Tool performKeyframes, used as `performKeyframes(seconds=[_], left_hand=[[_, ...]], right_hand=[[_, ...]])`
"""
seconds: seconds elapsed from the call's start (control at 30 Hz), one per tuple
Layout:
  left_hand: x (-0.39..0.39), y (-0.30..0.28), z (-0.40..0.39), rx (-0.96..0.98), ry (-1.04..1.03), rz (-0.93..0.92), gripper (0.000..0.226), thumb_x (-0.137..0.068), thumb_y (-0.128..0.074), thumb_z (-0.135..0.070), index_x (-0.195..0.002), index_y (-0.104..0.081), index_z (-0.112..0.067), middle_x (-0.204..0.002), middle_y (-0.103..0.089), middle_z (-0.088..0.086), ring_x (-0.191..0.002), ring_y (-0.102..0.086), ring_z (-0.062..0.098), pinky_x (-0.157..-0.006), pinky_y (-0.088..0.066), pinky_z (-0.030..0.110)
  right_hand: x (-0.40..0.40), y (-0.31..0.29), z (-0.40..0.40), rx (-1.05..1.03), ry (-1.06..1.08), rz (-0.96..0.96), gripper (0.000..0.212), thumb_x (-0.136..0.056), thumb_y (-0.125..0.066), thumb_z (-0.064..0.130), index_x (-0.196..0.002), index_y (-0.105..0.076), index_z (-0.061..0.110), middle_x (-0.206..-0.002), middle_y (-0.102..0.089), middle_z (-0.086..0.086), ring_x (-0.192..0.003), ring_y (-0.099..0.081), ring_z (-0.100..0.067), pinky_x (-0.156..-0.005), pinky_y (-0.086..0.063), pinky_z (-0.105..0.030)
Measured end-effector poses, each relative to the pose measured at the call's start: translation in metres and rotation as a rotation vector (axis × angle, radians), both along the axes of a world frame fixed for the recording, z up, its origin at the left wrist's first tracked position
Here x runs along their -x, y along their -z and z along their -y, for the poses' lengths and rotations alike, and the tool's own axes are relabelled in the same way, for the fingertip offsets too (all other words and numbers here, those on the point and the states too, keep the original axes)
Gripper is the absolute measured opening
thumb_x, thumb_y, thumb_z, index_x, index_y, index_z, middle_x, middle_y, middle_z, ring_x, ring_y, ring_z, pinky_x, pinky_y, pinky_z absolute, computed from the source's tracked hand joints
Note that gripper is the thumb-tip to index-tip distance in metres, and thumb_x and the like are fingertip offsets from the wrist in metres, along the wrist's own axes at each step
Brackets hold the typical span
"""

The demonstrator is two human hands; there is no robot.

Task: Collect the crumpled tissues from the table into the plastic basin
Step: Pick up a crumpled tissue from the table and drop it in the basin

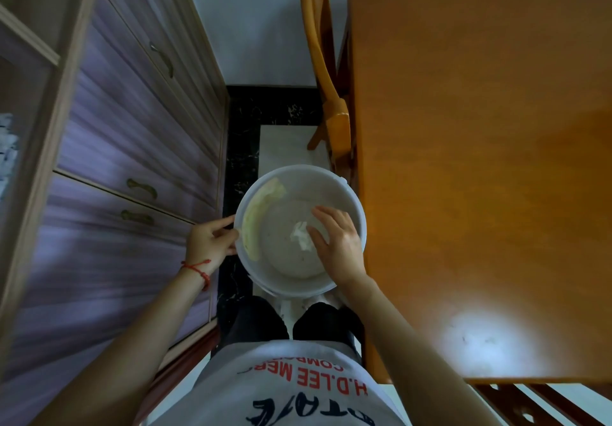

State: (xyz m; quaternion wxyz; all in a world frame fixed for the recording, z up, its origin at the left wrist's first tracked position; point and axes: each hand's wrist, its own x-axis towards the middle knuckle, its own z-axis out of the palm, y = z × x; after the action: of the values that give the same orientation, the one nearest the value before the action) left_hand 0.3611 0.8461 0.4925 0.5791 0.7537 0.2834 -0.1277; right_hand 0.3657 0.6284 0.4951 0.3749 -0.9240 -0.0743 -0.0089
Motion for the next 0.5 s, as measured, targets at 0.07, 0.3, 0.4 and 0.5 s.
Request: performKeyframes(seconds=[0.07,0.3,0.4,0.5], left_hand=[[0.0,0.001,0.0,0.001,0.003,0.005,0.035,-0.084,-0.055,0.003,-0.118,-0.057,-0.001,-0.057,-0.068,-0.012,-0.056,-0.065,-0.003,-0.052,-0.054,0.014],[0.004,0.004,-0.007,0.01,0.018,0.013,0.035,-0.084,-0.056,0.003,-0.119,-0.057,-0.002,-0.058,-0.067,-0.013,-0.055,-0.064,-0.003,-0.053,-0.055,0.016],[0.009,0.004,-0.015,-0.011,0.03,0.027,0.037,-0.083,-0.056,0.003,-0.12,-0.056,-0.002,-0.063,-0.065,-0.007,-0.054,-0.063,-0.004,-0.052,-0.054,0.015],[0.018,0.004,-0.025,-0.034,0.059,0.042,0.038,-0.083,-0.056,0.003,-0.12,-0.056,-0.003,-0.07,-0.062,0.001,-0.055,-0.063,-0.004,-0.054,-0.055,0.015]], right_hand=[[0.0,-0.003,0.006,0.015,0.032,0.016,0.031,-0.082,-0.061,0.017,-0.11,-0.062,0.005,-0.11,-0.066,-0.013,-0.104,-0.059,-0.027,-0.09,-0.047,-0.032],[0.006,-0.015,0.035,0.071,0.252,0.04,0.033,-0.083,-0.059,0.017,-0.114,-0.059,0.006,-0.117,-0.061,-0.014,-0.109,-0.052,-0.026,-0.091,-0.039,-0.028],[0.017,-0.015,0.038,0.071,0.343,-0.05,0.035,-0.087,-0.059,0.018,-0.12,-0.056,0.007,-0.125,-0.057,-0.012,-0.118,-0.048,-0.027,-0.092,-0.033,-0.026],[0.03,-0.012,0.033,0.025,0.386,-0.165,0.039,-0.088,-0.058,0.019,-0.125,-0.051,0.009,-0.13,-0.053,-0.008,-0.121,-0.046,-0.023,-0.095,-0.035,-0.026]])
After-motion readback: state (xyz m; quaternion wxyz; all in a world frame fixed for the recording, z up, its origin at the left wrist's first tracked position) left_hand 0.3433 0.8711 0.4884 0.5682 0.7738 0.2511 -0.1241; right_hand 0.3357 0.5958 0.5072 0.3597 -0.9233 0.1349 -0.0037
